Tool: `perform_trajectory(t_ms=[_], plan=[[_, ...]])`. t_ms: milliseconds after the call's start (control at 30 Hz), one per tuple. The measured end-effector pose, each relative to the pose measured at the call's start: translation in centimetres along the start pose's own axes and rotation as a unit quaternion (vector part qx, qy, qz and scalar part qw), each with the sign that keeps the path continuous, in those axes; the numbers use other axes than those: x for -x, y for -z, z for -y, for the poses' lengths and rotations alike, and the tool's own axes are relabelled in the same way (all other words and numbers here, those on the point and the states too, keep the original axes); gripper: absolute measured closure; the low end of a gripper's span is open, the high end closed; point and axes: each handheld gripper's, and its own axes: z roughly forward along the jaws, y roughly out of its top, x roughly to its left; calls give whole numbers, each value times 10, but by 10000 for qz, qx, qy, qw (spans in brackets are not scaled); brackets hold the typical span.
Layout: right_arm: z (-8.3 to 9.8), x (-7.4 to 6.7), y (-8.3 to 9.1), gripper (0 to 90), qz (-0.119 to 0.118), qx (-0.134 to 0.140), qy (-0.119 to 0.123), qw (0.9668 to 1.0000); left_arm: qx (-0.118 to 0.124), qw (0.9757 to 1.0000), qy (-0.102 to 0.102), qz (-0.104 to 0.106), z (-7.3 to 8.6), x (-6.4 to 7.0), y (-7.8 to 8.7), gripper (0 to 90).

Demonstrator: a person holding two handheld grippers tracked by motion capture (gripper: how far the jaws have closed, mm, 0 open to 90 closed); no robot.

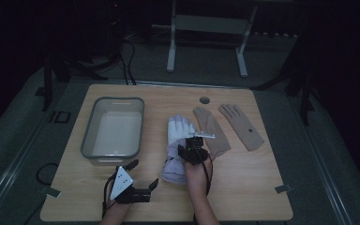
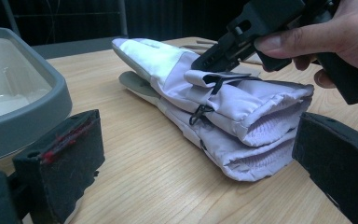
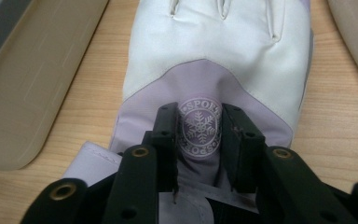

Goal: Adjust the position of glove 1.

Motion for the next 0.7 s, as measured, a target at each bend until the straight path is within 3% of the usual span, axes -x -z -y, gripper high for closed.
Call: perform_trajectory(t_ms=[333,400,500,600,633,700], plan=[[-14,-2,20,555,-220,187,199,9994,-40,10000,8,27,0,0,-1,23],[-23,7,37,529,-348,280,211,9988,-24,10000,32,30,0,0,-1,23],[-27,13,41,500,-429,241,283,9984,-43,10000,21,34,0,0,-1,23],[-30,23,45,384,-435,318,789,9954,-69,10000,13,11,-1,0,-1,23],[-30,23,45,384,-435,318,789,9954,-69,10000,13,11,-1,0,-1,23],[-32,32,47,255,-591,84,736,9955,-81,10000,15,20,-1,0,-2,23]])
